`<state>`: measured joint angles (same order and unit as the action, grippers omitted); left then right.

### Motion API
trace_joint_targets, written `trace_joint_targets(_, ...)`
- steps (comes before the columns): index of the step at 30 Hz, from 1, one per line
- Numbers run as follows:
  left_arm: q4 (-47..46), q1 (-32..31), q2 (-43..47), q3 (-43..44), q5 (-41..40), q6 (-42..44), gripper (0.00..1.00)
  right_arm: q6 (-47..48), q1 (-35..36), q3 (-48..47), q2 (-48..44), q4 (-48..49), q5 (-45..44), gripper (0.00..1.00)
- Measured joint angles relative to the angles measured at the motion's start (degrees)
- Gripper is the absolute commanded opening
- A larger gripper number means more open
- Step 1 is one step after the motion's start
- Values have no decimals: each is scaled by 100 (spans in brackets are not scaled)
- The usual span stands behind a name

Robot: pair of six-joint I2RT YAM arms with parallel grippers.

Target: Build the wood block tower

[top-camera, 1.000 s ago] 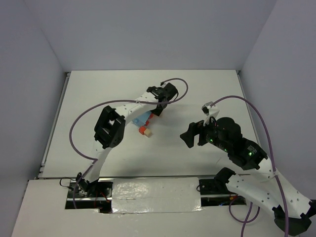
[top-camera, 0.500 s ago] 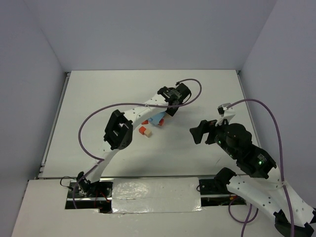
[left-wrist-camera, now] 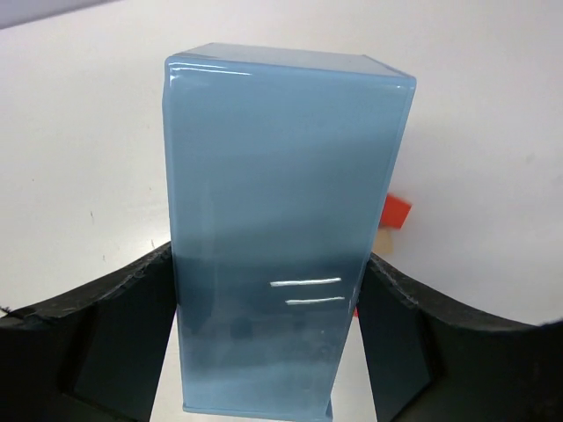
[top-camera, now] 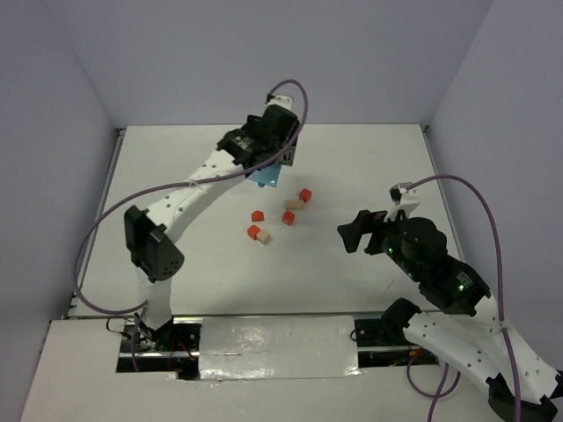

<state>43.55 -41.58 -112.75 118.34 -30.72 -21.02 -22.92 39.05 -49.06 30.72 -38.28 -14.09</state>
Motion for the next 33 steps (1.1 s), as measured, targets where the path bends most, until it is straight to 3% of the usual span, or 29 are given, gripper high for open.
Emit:
trace_joint_targets(4, -457, 293, 1060, -824, 428, -433, 26, -157, -149, 0, 186, 339, 407, 92)
trace_joint_targets(10, -1742, 946, 2684, -3335, 2380, -1202, 18, -553, -343, -166, 1213, 1134, 1174, 81)
trace_joint_targets(17, -3263, 1032, 3364, -5163, 4190, -1884, 8, -1049, -393, -780, 2697, 1823, 1401, 73)
trace_joint_targets(20, -3858, 1034, 3519, -5582, 4695, -2155, 2, -1152, -398, -933, 3062, 1910, 1364, 70)
trace_joint_targets(24, -4465, 1038, 3753, -5908, 5066, -2413, 2, -1193, -409, -1014, 3329, 1993, 1303, 65)
trace_joint_targets(27, -4992, 1045, 3869, -6096, 5331, -2590, 3, -1172, -413, -1034, 3458, 2063, 1364, 44)
trace_joint_targets(28, -5136, 1045, 3882, -6144, 5394, -2638, 3, -1145, -415, -1067, 3532, 2090, 1421, 10)
trace_joint_targets(29, -5287, 1045, 3886, -6194, 5466, -2730, 13, -1093, -417, -1097, 3630, 2127, 1493, 0)
trace_joint_targets(31, -5431, 1045, 3886, -6262, 5510, -2756, 52, -1034, -420, -1128, 3821, 2186, 1550, 0)
trace_joint_targets(32, -5392, 1054, 3880, -6286, 5453, -2756, 99, -999, -435, -1134, 3882, 2205, 1569, 0)
trace_joint_targets(33, -5305, 1060, 3864, -6279, 5386, -2715, 100, -966, -466, -1139, 3934, 2205, 1587, 0)
